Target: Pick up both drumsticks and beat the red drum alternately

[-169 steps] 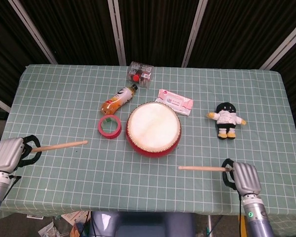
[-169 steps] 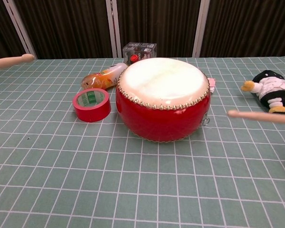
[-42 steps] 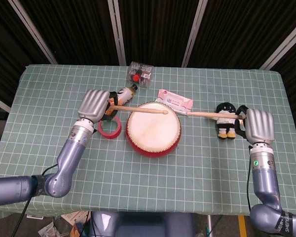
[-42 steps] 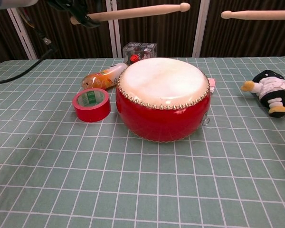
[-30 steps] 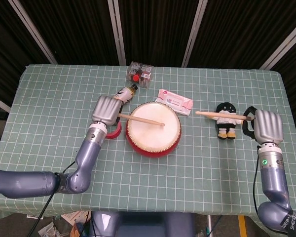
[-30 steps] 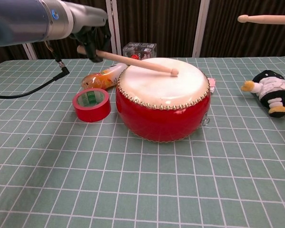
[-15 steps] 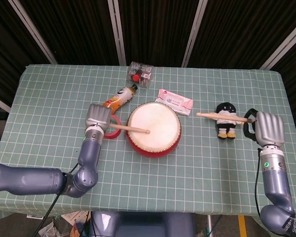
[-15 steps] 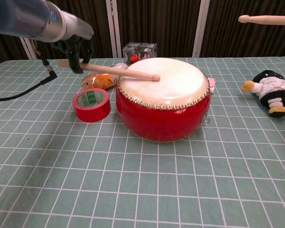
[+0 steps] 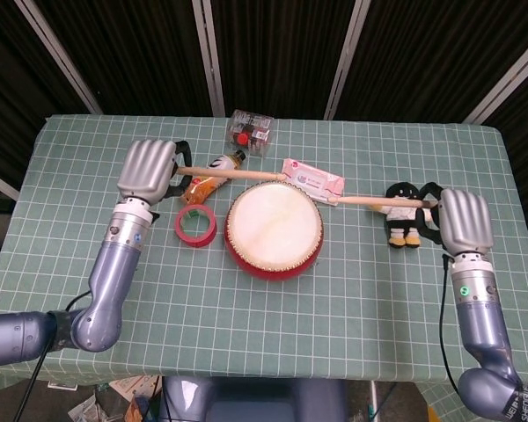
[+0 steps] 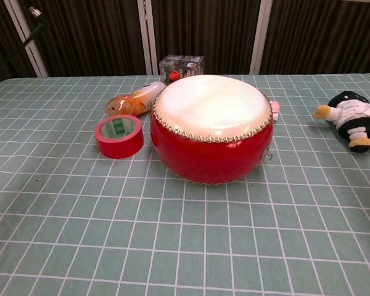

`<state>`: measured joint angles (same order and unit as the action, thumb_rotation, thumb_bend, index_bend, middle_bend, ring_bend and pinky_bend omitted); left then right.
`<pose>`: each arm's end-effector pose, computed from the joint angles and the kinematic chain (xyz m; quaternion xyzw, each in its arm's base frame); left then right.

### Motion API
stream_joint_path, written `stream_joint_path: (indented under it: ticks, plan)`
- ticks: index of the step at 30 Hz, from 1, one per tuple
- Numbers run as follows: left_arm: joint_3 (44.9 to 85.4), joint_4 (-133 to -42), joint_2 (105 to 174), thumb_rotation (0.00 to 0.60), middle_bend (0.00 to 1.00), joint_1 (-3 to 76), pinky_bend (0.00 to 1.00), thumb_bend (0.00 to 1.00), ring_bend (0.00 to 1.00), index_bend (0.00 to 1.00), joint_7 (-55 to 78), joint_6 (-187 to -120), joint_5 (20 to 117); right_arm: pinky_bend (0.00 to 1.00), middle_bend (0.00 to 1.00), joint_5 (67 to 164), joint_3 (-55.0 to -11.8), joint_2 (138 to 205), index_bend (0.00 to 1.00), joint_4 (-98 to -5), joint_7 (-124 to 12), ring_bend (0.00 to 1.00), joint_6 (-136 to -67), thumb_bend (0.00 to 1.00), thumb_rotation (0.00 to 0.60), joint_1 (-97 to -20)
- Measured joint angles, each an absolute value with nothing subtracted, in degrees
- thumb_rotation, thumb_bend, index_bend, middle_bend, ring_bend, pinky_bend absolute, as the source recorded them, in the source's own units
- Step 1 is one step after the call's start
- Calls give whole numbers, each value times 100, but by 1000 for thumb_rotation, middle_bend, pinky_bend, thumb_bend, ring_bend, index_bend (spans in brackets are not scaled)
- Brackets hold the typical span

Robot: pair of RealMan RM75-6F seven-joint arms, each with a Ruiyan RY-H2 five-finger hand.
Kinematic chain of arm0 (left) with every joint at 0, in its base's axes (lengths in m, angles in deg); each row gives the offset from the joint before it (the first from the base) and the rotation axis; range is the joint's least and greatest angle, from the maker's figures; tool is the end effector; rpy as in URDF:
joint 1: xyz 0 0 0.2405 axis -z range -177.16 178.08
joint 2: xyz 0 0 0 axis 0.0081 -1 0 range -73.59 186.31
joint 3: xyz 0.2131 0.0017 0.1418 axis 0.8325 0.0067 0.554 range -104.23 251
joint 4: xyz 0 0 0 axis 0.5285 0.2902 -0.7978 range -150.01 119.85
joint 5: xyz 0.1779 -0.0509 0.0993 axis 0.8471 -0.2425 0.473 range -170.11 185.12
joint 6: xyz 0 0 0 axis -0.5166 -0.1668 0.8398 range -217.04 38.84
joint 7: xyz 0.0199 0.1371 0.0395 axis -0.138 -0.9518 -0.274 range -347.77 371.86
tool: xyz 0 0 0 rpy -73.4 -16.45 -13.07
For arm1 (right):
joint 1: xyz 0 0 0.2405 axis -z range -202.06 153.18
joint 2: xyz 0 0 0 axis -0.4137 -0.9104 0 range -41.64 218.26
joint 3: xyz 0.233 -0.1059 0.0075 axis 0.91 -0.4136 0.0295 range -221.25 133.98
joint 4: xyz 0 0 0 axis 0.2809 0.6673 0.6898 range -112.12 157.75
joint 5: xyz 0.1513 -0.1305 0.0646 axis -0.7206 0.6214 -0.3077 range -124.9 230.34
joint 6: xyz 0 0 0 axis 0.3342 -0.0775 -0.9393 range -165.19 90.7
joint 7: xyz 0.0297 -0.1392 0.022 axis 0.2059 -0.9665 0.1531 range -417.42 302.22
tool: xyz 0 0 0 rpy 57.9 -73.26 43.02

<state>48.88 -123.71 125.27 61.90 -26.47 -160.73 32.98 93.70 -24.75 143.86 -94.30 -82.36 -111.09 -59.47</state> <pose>-0.0203 0.3934 0.1292 -0.6305 -0.3722 -0.4342 0.5248 -0.1639 -0.3266 0.1870 0.5594 -0.4265 0.3966 0.5898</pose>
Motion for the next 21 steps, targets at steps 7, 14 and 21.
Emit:
stream_joint_path:
  ticks: [7, 14, 21]
  plan:
    - [4865, -12311, 12220, 600, 1000, 5981, 1000, 579, 1000, 789, -2291, -15755, 3447, 1000, 1000, 8982, -2291, 14276, 1000, -9590, -8280, 1000, -10798, 672, 600, -6213]
    - [4930, -12158, 12084, 600, 1000, 5861, 1000, 579, 1000, 790, -2022, -15477, 3569, 1000, 1000, 8604, -2317, 14590, 1000, -9446, -8459, 1000, -10626, 672, 600, -6503]
    - [5061, -12003, 11927, 600, 1000, 5693, 1000, 579, 1000, 790, -1730, -15178, 3730, 1000, 1000, 8272, -2497, 15268, 1000, -9079, -9033, 1000, -10746, 672, 600, -6879]
